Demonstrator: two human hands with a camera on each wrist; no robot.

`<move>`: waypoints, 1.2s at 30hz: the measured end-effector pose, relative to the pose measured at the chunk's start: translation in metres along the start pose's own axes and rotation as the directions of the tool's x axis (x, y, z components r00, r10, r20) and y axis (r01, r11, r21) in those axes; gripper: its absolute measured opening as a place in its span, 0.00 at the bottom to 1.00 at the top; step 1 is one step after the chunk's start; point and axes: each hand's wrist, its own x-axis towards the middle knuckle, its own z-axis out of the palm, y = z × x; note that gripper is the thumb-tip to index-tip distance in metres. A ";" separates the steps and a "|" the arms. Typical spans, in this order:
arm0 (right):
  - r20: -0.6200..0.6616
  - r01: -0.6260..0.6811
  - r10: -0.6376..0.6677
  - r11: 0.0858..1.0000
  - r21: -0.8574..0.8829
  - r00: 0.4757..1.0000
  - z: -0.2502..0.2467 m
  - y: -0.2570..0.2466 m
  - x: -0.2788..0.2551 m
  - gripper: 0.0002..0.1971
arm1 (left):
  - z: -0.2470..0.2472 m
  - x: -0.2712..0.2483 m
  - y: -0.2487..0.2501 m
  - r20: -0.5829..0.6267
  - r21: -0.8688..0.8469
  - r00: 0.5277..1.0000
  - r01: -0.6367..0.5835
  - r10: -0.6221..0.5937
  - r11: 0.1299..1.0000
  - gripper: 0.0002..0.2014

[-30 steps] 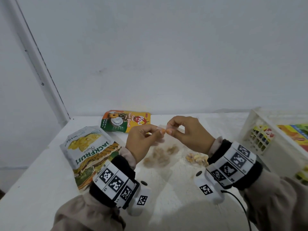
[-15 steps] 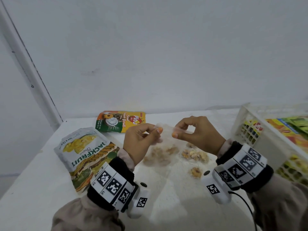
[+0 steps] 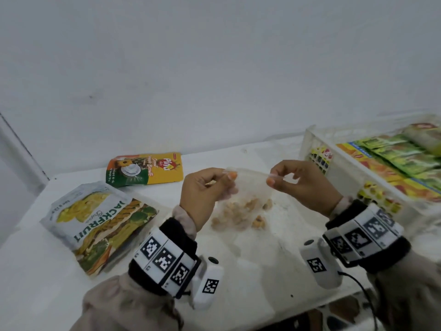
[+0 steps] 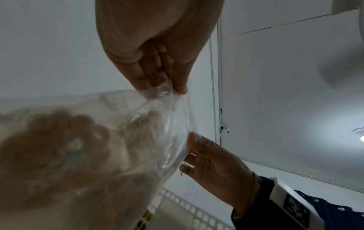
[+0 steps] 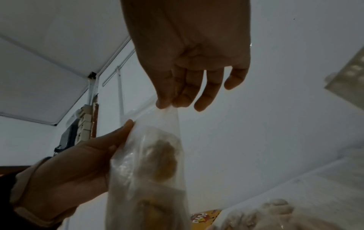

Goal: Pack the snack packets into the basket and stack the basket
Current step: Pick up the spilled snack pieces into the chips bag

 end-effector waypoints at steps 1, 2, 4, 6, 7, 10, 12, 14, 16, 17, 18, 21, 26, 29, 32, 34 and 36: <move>-0.015 0.001 -0.001 1.000 0.004 1.000 -0.004 0.000 -0.005 0.09 | 0.005 0.000 -0.001 0.007 -0.018 1.000 0.018 -0.018 1.000 0.06; -0.035 0.005 -0.004 1.000 0.010 0.999 -0.008 0.000 -0.009 0.09 | 0.011 -0.001 -0.002 0.007 -0.034 0.999 0.036 -0.036 0.999 0.07; -0.093 -0.002 0.006 0.999 0.041 0.996 -0.016 0.003 -0.017 0.10 | 0.021 -0.002 -0.004 0.007 -0.059 0.998 0.059 -0.058 0.997 0.07; -0.145 -0.047 0.060 0.995 0.089 0.988 -0.025 0.006 -0.022 0.07 | 0.033 -0.004 -0.006 0.028 -0.085 0.996 0.090 -0.088 0.992 0.06; -0.146 -0.090 0.110 0.986 0.139 0.983 -0.030 0.009 -0.025 0.06 | 0.040 -0.005 -0.007 0.043 -0.108 0.992 0.124 -0.120 0.986 0.06; -0.002 -0.287 0.306 0.895 0.340 0.952 -0.041 0.023 -0.040 0.17 | 0.061 -0.007 -0.006 0.102 -0.222 0.965 0.259 -0.241 0.940 0.06; 0.087 -0.409 0.404 0.847 0.339 0.910 -0.042 0.034 -0.055 0.32 | 0.077 -0.008 -0.005 0.125 -0.288 0.945 0.325 -0.301 0.901 0.06; 0.105 -0.477 0.472 0.805 0.354 0.875 -0.043 0.042 -0.070 0.33 | 0.093 -0.009 -0.006 0.140 -0.312 0.923 0.385 -0.358 0.869 0.05; 0.053 -0.490 0.511 0.782 0.386 0.858 -0.049 0.045 -0.078 0.12 | 0.108 -0.008 -0.011 0.145 -0.299 0.894 0.448 -0.423 0.843 0.04; 0.007 -0.498 0.529 0.794 0.349 0.848 -0.054 0.045 -0.079 0.05 | 0.115 -0.007 -0.015 0.150 -0.279 0.875 0.483 -0.459 0.830 0.04; -0.044 -0.510 0.540 0.816 0.271 0.841 -0.059 0.048 -0.080 0.05 | 0.123 -0.006 -0.019 0.151 -0.258 0.854 0.521 -0.498 0.814 0.04; -0.173 -0.551 0.531 0.828 -0.101 0.830 -0.073 0.063 -0.082 0.07 | 0.144 -0.002 -0.034 0.133 -0.133 0.789 0.614 -0.600 0.778 0.15; -0.024 -0.602 0.717 0.567 -0.562 0.697 -0.076 0.072 -0.083 0.26 | 0.167 0.001 -0.045 0.255 0.396 0.698 0.556 -0.670 0.730 0.41; 0.093 -0.494 0.751 0.517 -0.699 0.654 -0.072 0.074 -0.088 0.32 | 0.177 -0.008 -0.038 0.412 0.770 0.590 0.181 -0.694 0.612 0.33; 0.239 -0.385 0.776 0.524 -0.760 0.583 -0.066 0.074 -0.095 0.30 | 0.188 -0.018 -0.029 0.477 0.864 0.503 -0.118 -0.721 0.489 0.27; 0.295 -0.312 0.780 0.521 -0.794 0.551 -0.062 0.075 -0.100 0.31 | 0.194 -0.024 -0.025 0.507 0.859 0.467 -0.200 -0.725 0.472 0.24; 0.318 -0.263 0.770 0.523 -0.811 0.553 -0.059 0.079 -0.103 0.32 | 0.199 -0.027 -0.026 0.505 0.863 0.461 -0.254 -0.730 0.437 0.22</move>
